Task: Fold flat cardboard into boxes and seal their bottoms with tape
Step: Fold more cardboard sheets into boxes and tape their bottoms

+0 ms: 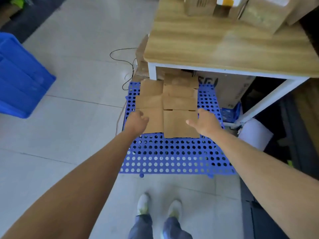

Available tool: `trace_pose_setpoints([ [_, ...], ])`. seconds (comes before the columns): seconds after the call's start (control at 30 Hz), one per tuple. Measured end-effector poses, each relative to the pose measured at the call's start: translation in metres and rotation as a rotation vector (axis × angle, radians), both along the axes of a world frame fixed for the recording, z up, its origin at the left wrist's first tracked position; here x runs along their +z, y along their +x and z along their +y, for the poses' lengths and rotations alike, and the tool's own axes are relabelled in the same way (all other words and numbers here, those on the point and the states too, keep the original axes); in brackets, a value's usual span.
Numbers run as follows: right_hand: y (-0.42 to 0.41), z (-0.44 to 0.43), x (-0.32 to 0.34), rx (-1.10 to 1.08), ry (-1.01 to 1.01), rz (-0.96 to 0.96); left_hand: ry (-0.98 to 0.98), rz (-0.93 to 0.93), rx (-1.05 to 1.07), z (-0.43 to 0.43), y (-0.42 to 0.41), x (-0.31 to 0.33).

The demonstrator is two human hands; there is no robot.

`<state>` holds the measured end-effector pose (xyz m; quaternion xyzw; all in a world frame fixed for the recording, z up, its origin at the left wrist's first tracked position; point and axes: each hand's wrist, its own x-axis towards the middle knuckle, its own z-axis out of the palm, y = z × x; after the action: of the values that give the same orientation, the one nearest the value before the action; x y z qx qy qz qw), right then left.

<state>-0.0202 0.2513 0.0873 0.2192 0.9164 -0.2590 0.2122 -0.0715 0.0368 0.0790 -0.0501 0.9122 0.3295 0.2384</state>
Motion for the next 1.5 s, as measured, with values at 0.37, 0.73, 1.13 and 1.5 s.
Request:
trace_pose_setpoints([
  [0.37,-0.042,0.029,-0.164,-0.370,-0.163,-0.144,0.065,-0.272,0.408,-0.001,-0.053,-0.138],
  [0.73,-0.044,0.034,-0.193,-0.567,-0.216,-0.163,0.233,-0.336,0.665,-0.004,-0.071,-0.168],
  [1.13,-0.035,0.040,-0.111,-0.969,-0.856,-0.013,0.414,-0.205,0.626,-0.007,-0.059,-0.094],
  [1.5,0.010,0.075,0.088,-0.892,-0.699,0.395,0.538,-0.031,0.379,0.032,-0.045,0.078],
])
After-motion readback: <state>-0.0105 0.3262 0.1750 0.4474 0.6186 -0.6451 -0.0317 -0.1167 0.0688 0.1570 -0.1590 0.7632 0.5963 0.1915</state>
